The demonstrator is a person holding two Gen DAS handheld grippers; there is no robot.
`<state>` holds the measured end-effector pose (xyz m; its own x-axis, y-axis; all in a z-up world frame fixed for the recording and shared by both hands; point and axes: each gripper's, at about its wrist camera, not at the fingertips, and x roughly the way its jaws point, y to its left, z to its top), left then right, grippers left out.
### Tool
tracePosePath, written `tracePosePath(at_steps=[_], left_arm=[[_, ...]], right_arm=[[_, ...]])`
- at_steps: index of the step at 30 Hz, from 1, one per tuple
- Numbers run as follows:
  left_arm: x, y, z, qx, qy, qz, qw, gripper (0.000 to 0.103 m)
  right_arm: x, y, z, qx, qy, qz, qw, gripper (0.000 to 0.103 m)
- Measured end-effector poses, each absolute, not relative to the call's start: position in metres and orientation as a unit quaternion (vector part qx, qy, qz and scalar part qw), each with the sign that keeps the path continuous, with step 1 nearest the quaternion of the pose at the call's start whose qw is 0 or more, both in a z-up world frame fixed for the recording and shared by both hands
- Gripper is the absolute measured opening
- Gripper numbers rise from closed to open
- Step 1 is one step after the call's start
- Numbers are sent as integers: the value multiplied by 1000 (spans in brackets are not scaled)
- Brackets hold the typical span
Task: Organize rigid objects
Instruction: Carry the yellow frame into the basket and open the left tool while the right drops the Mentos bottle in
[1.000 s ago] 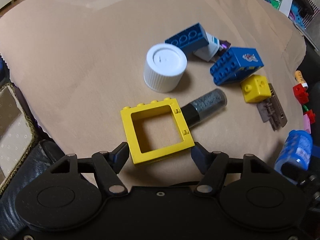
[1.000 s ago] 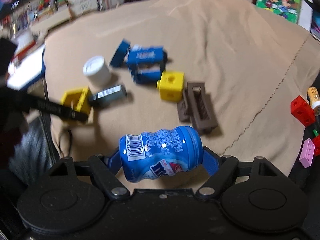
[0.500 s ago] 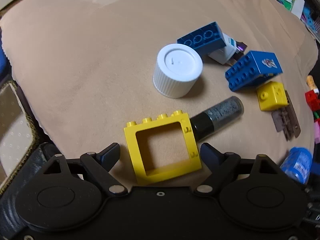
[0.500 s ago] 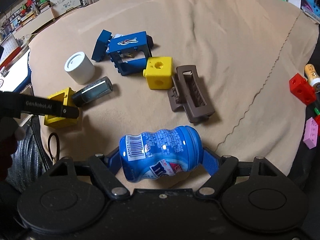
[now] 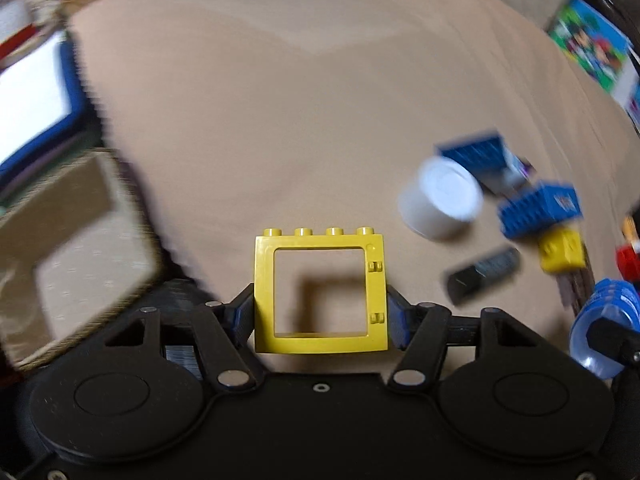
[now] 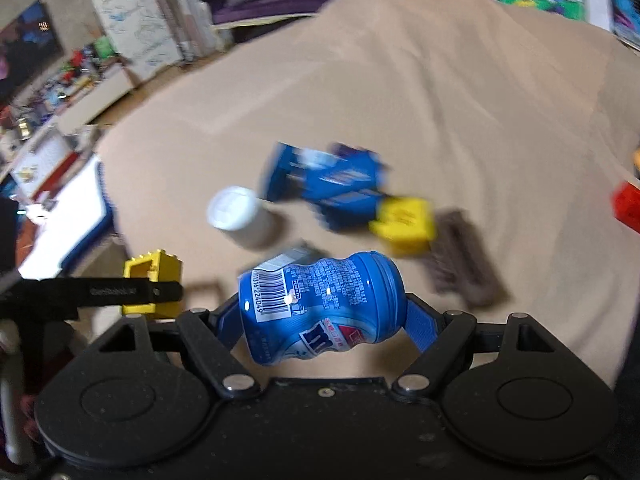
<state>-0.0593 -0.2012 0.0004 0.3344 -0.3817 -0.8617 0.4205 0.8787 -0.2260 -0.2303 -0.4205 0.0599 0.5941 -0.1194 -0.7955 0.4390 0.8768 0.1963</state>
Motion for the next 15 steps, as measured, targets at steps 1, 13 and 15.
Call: tracePosePath(at_steps=[1,13,15], left_arm=[[-55,-189,4,11,517,-229,825,59],[2,-50,2,-51,503,-21,862,59],[7,-36,-2,-71,505,-7,860,59]], right_arm=[[-221,-412,62,193,421,-148,874,80],[-73,-287,50,210,472,-45,855,80],[-54,-267,44,202,483,-42,851,80]])
